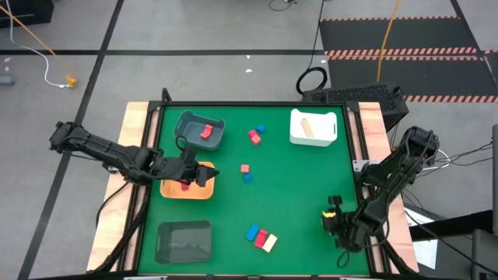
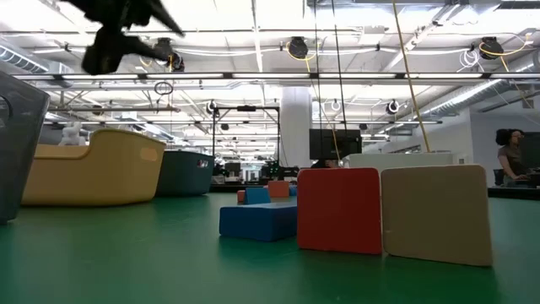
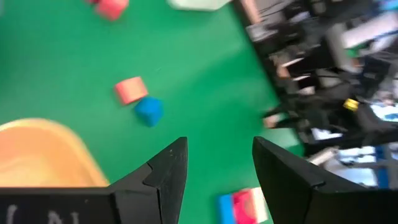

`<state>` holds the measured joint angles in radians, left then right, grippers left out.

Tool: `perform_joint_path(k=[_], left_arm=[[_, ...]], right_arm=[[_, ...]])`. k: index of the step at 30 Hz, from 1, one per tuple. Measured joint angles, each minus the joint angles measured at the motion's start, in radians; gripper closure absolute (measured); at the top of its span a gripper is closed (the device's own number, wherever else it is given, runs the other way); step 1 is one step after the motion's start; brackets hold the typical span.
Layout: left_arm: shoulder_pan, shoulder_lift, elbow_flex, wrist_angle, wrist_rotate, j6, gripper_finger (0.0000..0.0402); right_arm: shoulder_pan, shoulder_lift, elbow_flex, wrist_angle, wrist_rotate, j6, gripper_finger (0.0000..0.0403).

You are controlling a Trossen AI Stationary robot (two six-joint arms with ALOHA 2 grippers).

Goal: Sort & place blocks by color
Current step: Put the right brown block into the white bin

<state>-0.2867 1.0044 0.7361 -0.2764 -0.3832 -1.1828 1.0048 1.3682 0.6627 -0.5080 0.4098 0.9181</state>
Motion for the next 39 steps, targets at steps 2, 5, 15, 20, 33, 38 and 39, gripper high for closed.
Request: perform_joint_path(k=[2, 5, 15, 20, 33, 38, 39], left_arm=[[0.0, 0.0, 0.0, 0.088, 0.0, 0.069, 0.022], [0.0, 0.0, 0.0, 0.228, 0.0, 0.187, 0.022], [0.035, 0.003, 0.0, 0.496, -0.001, 0.486, 0.022], [0.063, 0.016, 0.0, 0.489, -0.002, 0.557, 0.022], [0.126, 0.022, 0.0, 0.49, 0.0, 0.691, 0.022], [0.162, 0.022, 0.0, 0.489, 0.0, 0.741, 0.022], [0.171, 0.022, 0.0, 0.489, 0.0, 0.748, 0.022]], right_arm=[[-0.023, -0.058, 0.004, 0.015, 0.087, 0.044, 0.0288], [-0.07, -0.134, 0.006, 0.036, 0.248, 0.065, 0.0288], [-0.32, -0.309, 0.006, 0.386, 0.728, -0.317, 0.0288], [-0.457, -0.317, 0.007, 0.641, 0.743, -0.677, 0.0288], [-0.828, -0.297, 0.007, 0.768, 0.927, -0.719, 0.0287], [-0.967, -0.262, 0.008, 0.764, 0.894, -0.623, 0.0286], [-0.995, -0.254, 0.008, 0.765, 0.894, -0.604, 0.0284]])
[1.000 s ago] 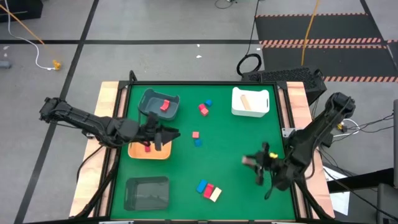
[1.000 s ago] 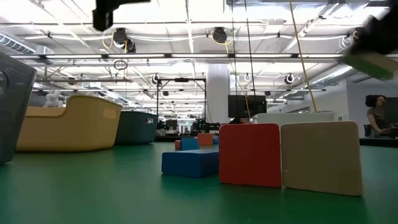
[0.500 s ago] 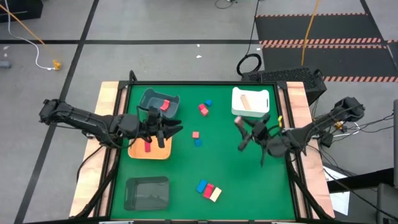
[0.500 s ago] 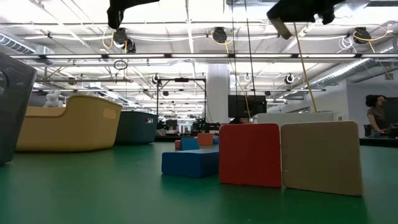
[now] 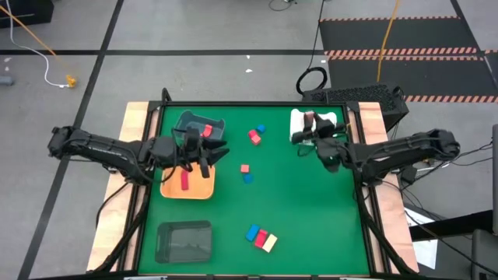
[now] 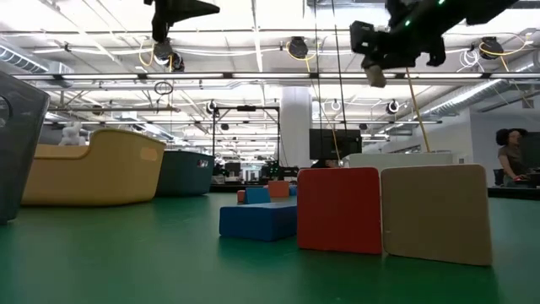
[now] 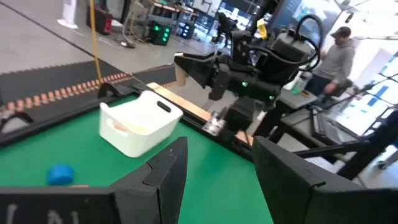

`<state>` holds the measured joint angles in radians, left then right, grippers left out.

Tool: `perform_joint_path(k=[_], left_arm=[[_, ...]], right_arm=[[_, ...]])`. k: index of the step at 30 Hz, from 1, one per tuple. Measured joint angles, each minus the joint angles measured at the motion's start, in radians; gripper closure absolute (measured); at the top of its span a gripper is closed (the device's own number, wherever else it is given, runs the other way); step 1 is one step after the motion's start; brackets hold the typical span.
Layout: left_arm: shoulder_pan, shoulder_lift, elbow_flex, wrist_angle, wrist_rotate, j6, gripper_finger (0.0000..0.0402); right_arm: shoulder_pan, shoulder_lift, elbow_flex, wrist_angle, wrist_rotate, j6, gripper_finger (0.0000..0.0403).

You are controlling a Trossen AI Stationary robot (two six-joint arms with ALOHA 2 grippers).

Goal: Sort & place blocks by color
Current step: Put the right brown block into the white bin, then put the bottom orange block into the blue bin

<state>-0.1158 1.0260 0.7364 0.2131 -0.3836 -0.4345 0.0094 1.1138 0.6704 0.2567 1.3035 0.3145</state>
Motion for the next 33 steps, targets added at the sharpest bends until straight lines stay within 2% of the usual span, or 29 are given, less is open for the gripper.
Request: perform_joint_path(k=[3, 6, 11, 17, 21, 27, 33], left_arm=[[0.03, 0.0, 0.0, 0.0, 0.0, 0.007, 0.022], [0.063, 0.0, 0.0, -0.001, 0.0, 0.007, 0.022], [0.128, 0.0, 0.0, -0.007, 0.0, 0.007, 0.022], [0.219, 0.0, 0.0, -0.009, 0.0, 0.0, 0.022], [0.275, 0.003, 0.0, -0.079, 0.003, -0.041, 0.022], [0.308, 0.03, -0.001, -0.206, 0.017, -0.094, 0.022], [0.308, 0.108, 0.0, -0.195, 0.125, -0.079, 0.022]], right_arm=[[-0.08, 0.017, 0.0, -0.022, -0.036, 0.025, 0.0282], [-0.155, 0.038, 0.001, -0.061, -0.143, 0.042, 0.0281], [-0.261, 0.077, 0.001, -0.173, -0.326, 0.185, 0.0279], [-0.342, 0.122, 0.001, -0.364, -0.503, 0.346, 0.0278], [-0.368, 0.125, 0.001, -0.404, -0.632, 0.412, 0.0272], [-0.393, 0.119, 0.001, -0.422, -0.776, 0.403, 0.022], [-0.422, 0.109, 0.001, -0.438, -0.912, 0.402, 0.0153]])
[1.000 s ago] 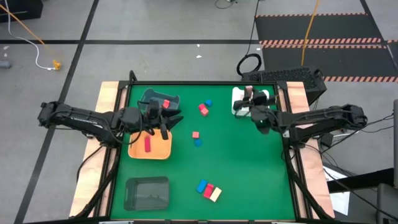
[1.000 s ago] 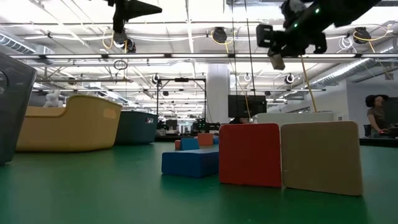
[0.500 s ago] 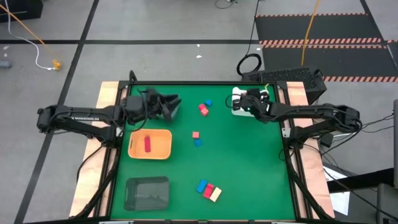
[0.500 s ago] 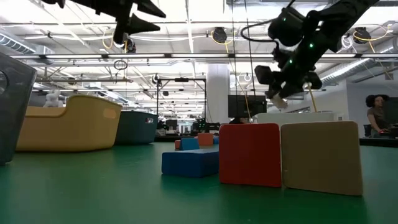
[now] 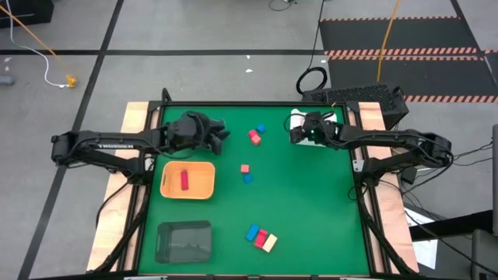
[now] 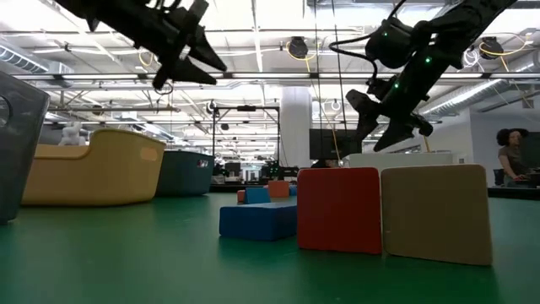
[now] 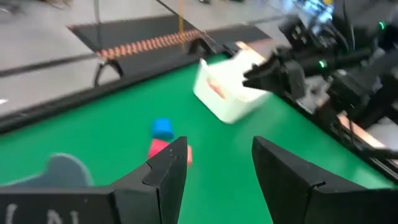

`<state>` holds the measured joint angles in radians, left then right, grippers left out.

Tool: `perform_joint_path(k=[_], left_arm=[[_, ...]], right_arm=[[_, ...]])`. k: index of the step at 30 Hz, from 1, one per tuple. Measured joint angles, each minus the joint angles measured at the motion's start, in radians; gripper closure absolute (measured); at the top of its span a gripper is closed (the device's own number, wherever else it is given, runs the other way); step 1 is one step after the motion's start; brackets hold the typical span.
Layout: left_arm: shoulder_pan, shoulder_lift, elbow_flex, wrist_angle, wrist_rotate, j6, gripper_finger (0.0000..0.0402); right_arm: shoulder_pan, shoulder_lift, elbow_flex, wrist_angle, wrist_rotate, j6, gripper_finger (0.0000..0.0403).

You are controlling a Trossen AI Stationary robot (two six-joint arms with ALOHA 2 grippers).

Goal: Sort & place blocks by color
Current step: Put the bottom orange block into the blue bin

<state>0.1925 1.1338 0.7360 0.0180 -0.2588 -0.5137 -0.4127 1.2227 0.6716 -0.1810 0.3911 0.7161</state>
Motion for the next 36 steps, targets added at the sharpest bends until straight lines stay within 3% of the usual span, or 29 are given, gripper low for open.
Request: perform_joint_path(k=[5, 9, 13, 22, 36], left_arm=[[0.0, 0.062, 0.0, -0.024, 0.123, -0.024, 0.022], [0.0, 0.089, 0.0, -0.059, 0.185, -0.008, 0.022], [-0.006, 0.1, 0.0, -0.102, 0.228, 0.107, 0.022], [-0.059, 0.118, 0.0, -0.154, 0.233, 0.513, 0.022], [-0.179, 0.309, 0.0, -0.082, 0.194, 0.549, 0.022]], right_arm=[[-0.007, -0.063, 0.0, -0.015, -0.134, 0.062, 0.0127], [-0.004, -0.16, 0.0, -0.016, -0.163, 0.112, 0.0124], [0.011, -0.275, 0.0, -0.015, -0.165, 0.136, 0.0124], [0.107, -0.412, 0.0, -0.01, -0.239, 0.248, 0.0124], [0.238, -0.411, 0.0, -0.012, -0.238, 0.293, 0.0124]])
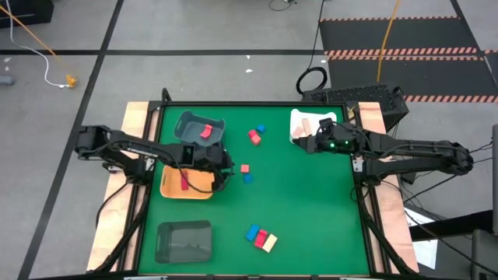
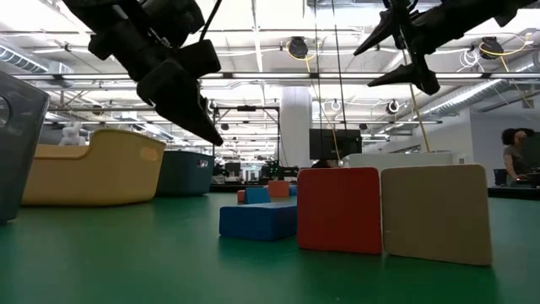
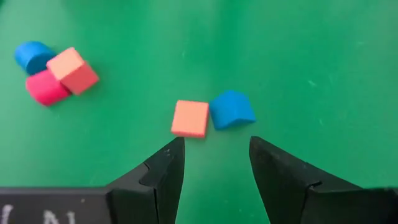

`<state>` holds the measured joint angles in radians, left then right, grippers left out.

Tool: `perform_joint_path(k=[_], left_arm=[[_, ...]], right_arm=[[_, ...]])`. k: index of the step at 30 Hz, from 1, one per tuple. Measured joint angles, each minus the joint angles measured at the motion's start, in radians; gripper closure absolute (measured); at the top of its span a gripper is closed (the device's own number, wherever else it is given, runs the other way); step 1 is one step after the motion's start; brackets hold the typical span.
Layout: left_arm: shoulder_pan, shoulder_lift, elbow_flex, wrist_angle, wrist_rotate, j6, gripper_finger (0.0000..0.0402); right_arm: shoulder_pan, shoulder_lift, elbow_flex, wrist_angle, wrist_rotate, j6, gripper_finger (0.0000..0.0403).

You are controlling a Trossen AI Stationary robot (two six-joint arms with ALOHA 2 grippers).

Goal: Sort & place blocks by color
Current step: Put the bottom orange block into the blue bin

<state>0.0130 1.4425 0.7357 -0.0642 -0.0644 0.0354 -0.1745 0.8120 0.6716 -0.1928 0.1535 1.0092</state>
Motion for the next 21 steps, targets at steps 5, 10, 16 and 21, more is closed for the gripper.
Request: perform_joint_path(k=[5, 10, 16, 21], left_arm=[[-0.03, 0.052, 0.0, 0.115, -0.003, 0.012, 0.022], [-0.034, 0.099, 0.002, 0.215, -0.022, 0.014, 0.022], [-0.007, 0.145, 0.001, 0.21, -0.037, 0.0, 0.022], [0.015, 0.186, 0.014, 0.208, -0.037, -0.01, 0.022]], right_arm=[[0.0, 0.0, 0.0, 0.0, 0.001, -0.004, 0.0124], [0.0, 0.0, 0.0, 0.0, 0.001, -0.001, 0.0124], [0.0, 0.0, 0.0, 0.0, 0.001, -0.001, 0.0124], [0.0, 0.0, 0.0, 0.0, 0.001, -0.002, 0.0124]])
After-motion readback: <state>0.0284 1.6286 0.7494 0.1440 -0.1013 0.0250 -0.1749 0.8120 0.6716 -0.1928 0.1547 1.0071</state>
